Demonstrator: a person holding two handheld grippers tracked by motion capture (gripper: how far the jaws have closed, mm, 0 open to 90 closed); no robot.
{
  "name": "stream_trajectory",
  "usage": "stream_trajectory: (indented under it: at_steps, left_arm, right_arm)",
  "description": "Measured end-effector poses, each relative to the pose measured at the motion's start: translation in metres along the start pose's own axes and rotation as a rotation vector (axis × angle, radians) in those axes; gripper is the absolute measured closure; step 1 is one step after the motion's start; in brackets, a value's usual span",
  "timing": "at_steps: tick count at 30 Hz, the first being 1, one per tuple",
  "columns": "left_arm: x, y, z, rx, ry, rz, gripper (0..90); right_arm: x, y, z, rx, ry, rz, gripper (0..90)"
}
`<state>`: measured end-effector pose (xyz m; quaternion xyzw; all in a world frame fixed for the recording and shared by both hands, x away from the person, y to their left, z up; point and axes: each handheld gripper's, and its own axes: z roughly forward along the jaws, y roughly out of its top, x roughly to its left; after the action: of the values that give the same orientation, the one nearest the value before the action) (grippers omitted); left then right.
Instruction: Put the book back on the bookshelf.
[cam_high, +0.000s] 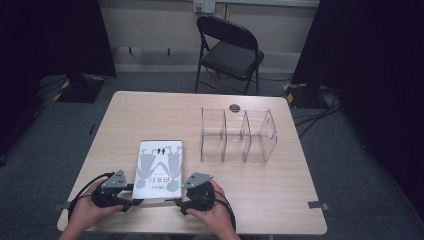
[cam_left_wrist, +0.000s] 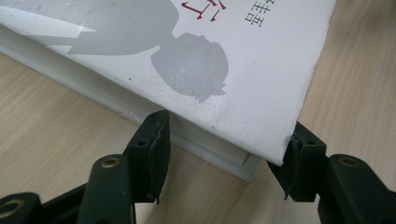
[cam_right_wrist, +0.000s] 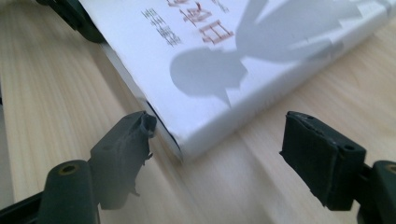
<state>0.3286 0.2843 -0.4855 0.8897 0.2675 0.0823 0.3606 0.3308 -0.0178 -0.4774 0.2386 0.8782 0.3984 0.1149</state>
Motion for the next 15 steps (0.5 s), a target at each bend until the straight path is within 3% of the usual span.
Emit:
stream_trajectory:
  at_steps: [2,8,15]
  left_arm:
    - [0.0,0.0,0.0,0.007,0.003,0.011,42.6]
    - [-0.003,0.003,-0.002,0.017,0.015,-0.004,44.2]
    - [-0.005,0.004,0.0,0.052,0.034,0.041,43.8]
  right_arm:
    - [0.003,0.007,0.002,-0.006,0.011,-0.011,22.5]
    - [0.011,0.023,0.01,-0.007,0.013,-0.06,21.2]
    - [0.013,0.031,0.014,-0.012,0.026,-0.087,21.1]
